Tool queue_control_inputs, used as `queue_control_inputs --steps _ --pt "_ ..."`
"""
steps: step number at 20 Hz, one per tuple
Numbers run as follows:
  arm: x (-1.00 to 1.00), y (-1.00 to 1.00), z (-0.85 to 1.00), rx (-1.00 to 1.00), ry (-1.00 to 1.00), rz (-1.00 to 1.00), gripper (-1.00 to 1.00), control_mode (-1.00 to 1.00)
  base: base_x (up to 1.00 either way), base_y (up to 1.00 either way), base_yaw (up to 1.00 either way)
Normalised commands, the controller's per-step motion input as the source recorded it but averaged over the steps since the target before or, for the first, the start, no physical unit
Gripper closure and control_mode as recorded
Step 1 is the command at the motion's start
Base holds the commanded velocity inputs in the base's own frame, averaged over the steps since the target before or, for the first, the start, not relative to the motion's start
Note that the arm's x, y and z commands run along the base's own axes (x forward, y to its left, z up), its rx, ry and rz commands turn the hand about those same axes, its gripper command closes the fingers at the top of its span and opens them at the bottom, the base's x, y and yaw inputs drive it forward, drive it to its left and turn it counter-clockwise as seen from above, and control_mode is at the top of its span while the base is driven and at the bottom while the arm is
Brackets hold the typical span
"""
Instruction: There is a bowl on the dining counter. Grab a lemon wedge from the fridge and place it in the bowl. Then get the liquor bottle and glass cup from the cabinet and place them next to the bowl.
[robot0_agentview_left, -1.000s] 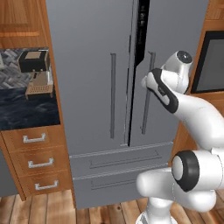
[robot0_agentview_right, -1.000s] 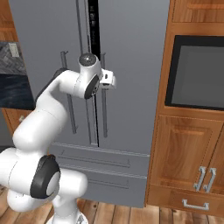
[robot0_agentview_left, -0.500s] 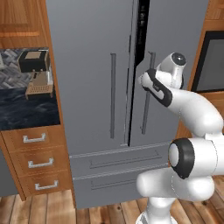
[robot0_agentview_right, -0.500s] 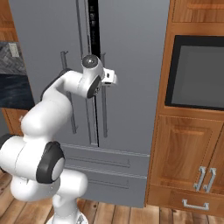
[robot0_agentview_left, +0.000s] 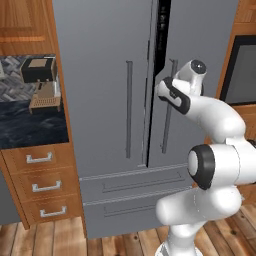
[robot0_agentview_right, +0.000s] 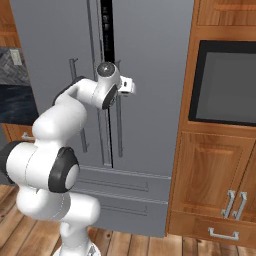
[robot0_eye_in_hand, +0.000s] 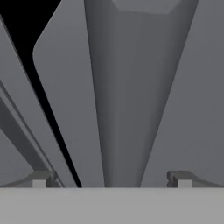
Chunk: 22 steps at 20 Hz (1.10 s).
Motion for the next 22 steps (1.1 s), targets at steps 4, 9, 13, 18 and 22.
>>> queue_control_inputs --steps 4,9,13,18,22 --pt "0.50 0.00 -0.08 0.00 -0.01 0.00 1.00 -1.00 0.00 0.00 0.00" --pt "0.43 0.00 -0.11 0.00 0.00 0.00 1.00 -1.00 0.00 0.00 0.00" --pt "0.00 -0.02 -0.02 -0.01 0.02 0.00 1.00 -1.00 0.00 0.00 0.00" --pt "-0.12 -0.31 0.00 0.01 0.00 -0.04 1.00 -1.00 0.00 0.00 0.00" --pt "-0.88 -0.70 0.04 0.06 0.00 -0.09 1.00 -1.00 0.00 0.00 0.00"
